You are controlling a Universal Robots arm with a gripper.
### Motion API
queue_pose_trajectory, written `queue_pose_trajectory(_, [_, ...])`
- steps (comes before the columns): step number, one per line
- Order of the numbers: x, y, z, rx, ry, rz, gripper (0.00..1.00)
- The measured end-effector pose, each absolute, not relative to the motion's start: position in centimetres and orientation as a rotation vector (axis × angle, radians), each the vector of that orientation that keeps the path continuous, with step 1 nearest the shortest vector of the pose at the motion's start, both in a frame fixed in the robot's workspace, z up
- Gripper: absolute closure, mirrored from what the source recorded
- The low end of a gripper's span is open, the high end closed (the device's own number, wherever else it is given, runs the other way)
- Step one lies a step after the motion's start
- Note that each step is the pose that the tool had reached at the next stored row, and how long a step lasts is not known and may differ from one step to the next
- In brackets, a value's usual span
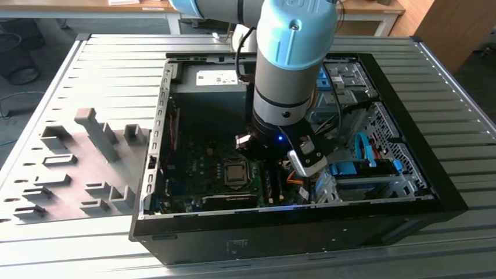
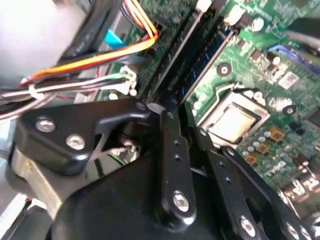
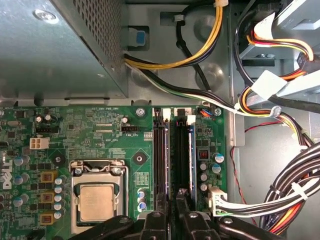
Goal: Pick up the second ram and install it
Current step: 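Insert the second ram into the second slot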
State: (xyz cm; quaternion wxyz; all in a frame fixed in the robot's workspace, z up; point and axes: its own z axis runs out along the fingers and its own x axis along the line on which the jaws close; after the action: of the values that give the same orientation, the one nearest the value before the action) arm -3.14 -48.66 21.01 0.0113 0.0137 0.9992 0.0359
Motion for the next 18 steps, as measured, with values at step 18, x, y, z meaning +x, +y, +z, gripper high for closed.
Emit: queue_pose_trajectory(18, [-3.1,-48.2,25.1,0.043,3.117,0.111,0.86])
